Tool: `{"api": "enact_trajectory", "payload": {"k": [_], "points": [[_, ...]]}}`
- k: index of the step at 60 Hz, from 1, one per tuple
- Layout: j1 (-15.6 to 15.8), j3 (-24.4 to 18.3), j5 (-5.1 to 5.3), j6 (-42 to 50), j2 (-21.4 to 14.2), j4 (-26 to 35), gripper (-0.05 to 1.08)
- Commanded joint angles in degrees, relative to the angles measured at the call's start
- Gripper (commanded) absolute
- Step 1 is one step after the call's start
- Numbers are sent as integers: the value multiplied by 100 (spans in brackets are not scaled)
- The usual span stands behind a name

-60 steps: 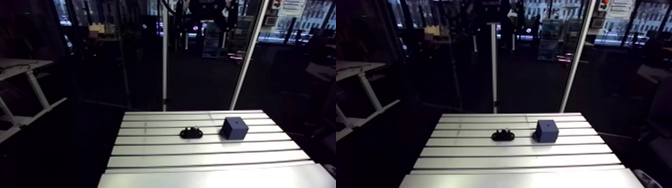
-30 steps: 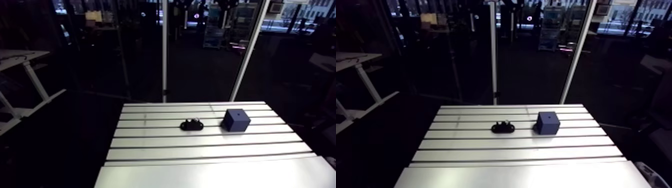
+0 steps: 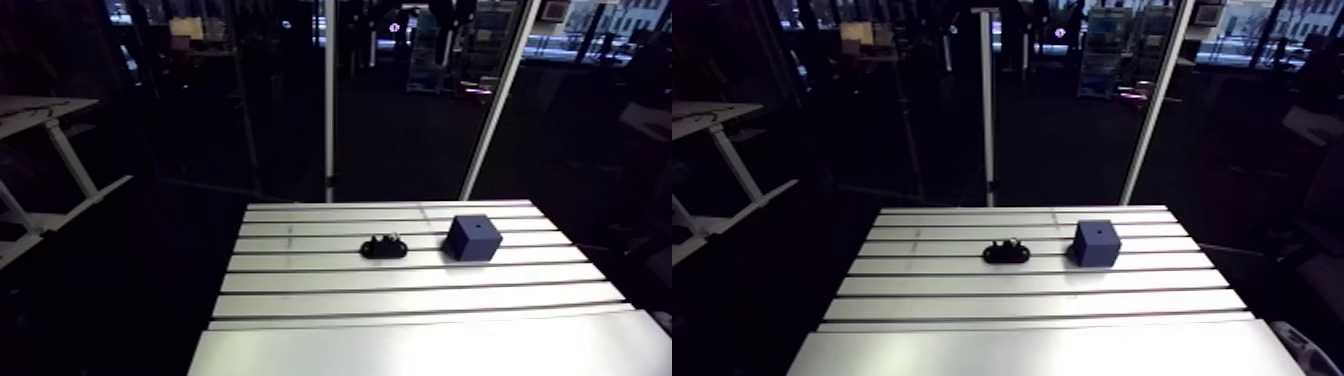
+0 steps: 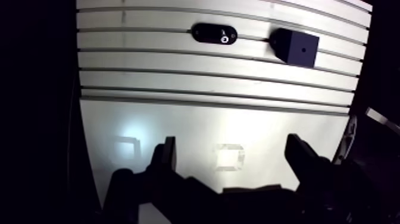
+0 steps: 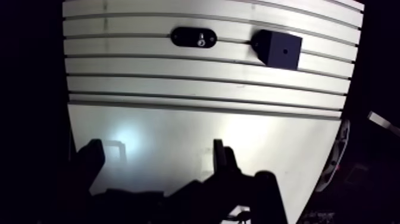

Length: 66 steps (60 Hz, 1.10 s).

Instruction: Pick up the M10 bolt and insert it into the hole until fully seated.

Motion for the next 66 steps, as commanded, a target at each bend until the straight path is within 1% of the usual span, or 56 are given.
{"api": "enact_trajectory", "payload": {"k": [1,4,6,7,8,9,10,11,14,19,28,32,33,34,35,36,37,38,40,46,49,51,53,54,56,57,58,66], "points": [[-17,380,2,-180,1,-420,1],[-17,492,2,-184,1,-542,1],[-40,736,2,-217,1,-804,1],[-40,736,2,-217,1,-804,1],[-43,844,2,-219,9,-929,1],[-43,844,2,-219,9,-929,1],[-51,942,2,-227,10,-1059,1],[-51,942,2,-227,10,-1059,1],[-52,1113,-7,-268,26,-1251,1],[-67,1231,-7,-297,51,-1452,1],[-188,1469,-7,-282,167,-1852,1],[-299,1635,9,-240,247,-2200,1],[-299,1635,9,-240,247,-2200,1],[-336,1696,26,-200,292,-2363,1],[-336,1696,26,-200,292,-2363,1],[-349,1743,43,-172,322,-2552,1],[-349,1743,43,-172,322,-2552,1],[-358,1794,46,-123,333,-2708,1],[-359,1825,46,-63,358,-2813,1],[-360,1872,62,89,503,-2926,1],[-360,1899,103,131,634,-2937,1],[-360,1899,103,131,634,-2937,1],[-360,1909,163,132,715,-2946,1],[-360,1909,163,132,715,-2946,1],[-360,1918,233,140,795,-2946,1],[-360,1918,233,140,795,-2946,1],[-367,1918,261,156,838,-2946,1],[-376,1943,257,228,920,-2955,1]]}}
